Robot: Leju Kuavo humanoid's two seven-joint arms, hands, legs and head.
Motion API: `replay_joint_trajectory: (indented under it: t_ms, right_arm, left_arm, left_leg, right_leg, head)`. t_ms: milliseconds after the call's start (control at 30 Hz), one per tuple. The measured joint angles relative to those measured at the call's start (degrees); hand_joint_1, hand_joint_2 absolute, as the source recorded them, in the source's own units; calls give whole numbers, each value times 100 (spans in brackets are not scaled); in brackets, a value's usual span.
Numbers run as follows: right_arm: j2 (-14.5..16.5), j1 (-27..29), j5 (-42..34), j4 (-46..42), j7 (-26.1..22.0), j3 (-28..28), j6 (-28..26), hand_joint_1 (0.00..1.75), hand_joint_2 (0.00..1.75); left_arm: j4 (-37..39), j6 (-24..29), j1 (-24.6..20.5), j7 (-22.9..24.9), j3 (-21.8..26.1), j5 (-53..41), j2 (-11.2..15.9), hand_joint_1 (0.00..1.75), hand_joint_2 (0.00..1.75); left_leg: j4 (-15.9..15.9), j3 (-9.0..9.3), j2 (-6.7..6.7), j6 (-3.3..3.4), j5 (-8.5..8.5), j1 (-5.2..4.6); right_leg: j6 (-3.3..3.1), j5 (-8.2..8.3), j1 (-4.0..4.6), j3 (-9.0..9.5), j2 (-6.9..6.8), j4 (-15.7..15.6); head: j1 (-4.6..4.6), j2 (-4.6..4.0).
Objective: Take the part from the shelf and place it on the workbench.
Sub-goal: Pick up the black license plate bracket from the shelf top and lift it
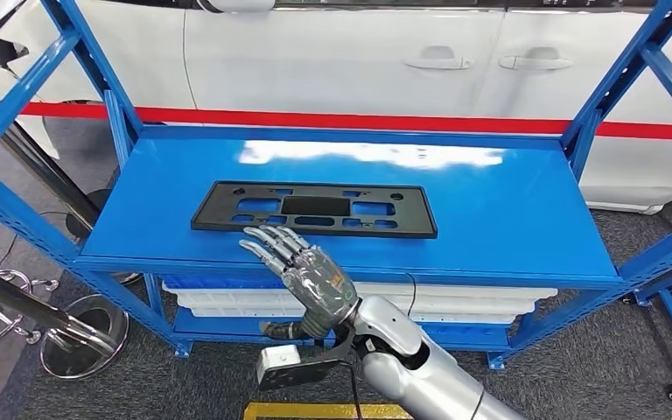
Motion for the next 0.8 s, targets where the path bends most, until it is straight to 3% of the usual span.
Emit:
replay_joint_trajectory:
  t_ms: [67,133,167,200,233,300,333,367,467,533,633,667,700,733,800]
  right_arm:
    - [170,-215,459,347,268,86,-160,0,175]
    - [331,-392,858,801,492,162,-335,0,175]
    - [398,-447,1026,1037,582,192,-406,0,175]
    - [457,-487,1158,1247,647,215,-461,0,175]
    - [516,-528,1262,1439,695,235,-507,0,175]
    - [635,-633,1391,1773,753,266,-579,0,175]
    - [694,-693,1425,1918,765,276,-606,0,175]
    - [741,-742,1442,2042,772,284,-624,0,175]
    - [835,-814,1464,2313,785,296,-643,0,175]
    - [896,-853,1471,2425,789,301,-646,0,175]
    - [959,-897,1475,2555,789,325,-647,0,175]
    - [963,-897,1475,2590,789,332,-647,0,175]
    - [966,-896,1475,2620,789,336,-647,0,175]
    - [971,-896,1475,2647,789,338,-648,0,175]
    - [993,-901,1483,2687,794,340,-648,0,175]
  left_arm:
    - [0,-13,-23,27,-52,-48,4,0,0]
    - [0,-28,-43,65,-109,-88,13,0,0]
    - [0,-33,-46,83,-132,-102,17,0,0]
    - [0,-37,-48,100,-153,-116,19,0,0]
    - [0,-37,-49,117,-172,-125,19,0,0]
    - [0,-38,-60,139,-212,-140,19,0,0]
    - [0,-39,-71,149,-229,-144,20,0,0]
    - [0,-40,-81,155,-244,-148,22,0,0]
    - [0,-42,-91,164,-272,-150,32,0,0]
    - [0,-43,-93,166,-280,-150,40,0,0]
    - [0,-44,-95,166,-285,-150,46,0,0]
    - [0,-43,-91,166,-286,-150,48,0,0]
    - [0,-43,-87,167,-288,-150,51,0,0]
    - [0,-43,-85,167,-289,-150,55,0,0]
    - [0,-43,-90,167,-291,-151,67,0,0]
  left_leg:
    - [-30,5,15,52,28,21]
    - [-29,-4,21,67,32,20]
    - [-26,-4,19,67,31,20]
    - [-24,0,13,65,29,20]
    - [-22,9,6,59,25,20]
    - [-17,32,-2,31,7,17]
    - [-11,30,-3,8,-1,10]
    - [-6,21,-3,-19,-4,4]
    - [-8,-3,-1,-119,-12,4]
    - [175,-78,5,-179,-154,17]
    - [1179,-548,8,-242,-646,30]
    - [1471,-694,8,-257,-730,32]
    - [1576,-754,8,-266,-703,35]
    - [1455,-707,9,-267,-568,39]
    - [740,-377,10,-248,-181,47]
  right_leg:
    - [44,-279,-14,-202,-6,452]
    - [74,-609,-29,-558,-10,1206]
    - [81,-667,-38,-689,-10,1466]
    - [81,-612,-44,-730,-11,1522]
    - [70,-449,-50,-660,-12,1348]
    - [21,-36,-48,-311,-12,581]
    - [-4,87,-34,-162,-11,241]
    - [-24,139,-19,-76,-9,28]
    - [-79,140,1,-56,-3,-88]
    - [-143,167,-23,-30,-7,-142]
    - [-208,170,-19,-19,-21,-160]
    - [-215,165,-13,-20,-24,-151]
    - [-219,159,-8,-21,-23,-140]
    - [-219,150,-6,-21,-20,-125]
    - [-199,121,-6,-18,-9,-86]
  head:
    - [1,0]
    - [1,0]
    - [1,0]
    - [1,0]
    - [1,0]
    - [2,0]
    - [1,0]
    - [1,0]
    - [0,0]
    - [0,0]
    - [-1,0]
    - [-1,0]
    - [-1,0]
    - [-1,0]
    - [-1,0]
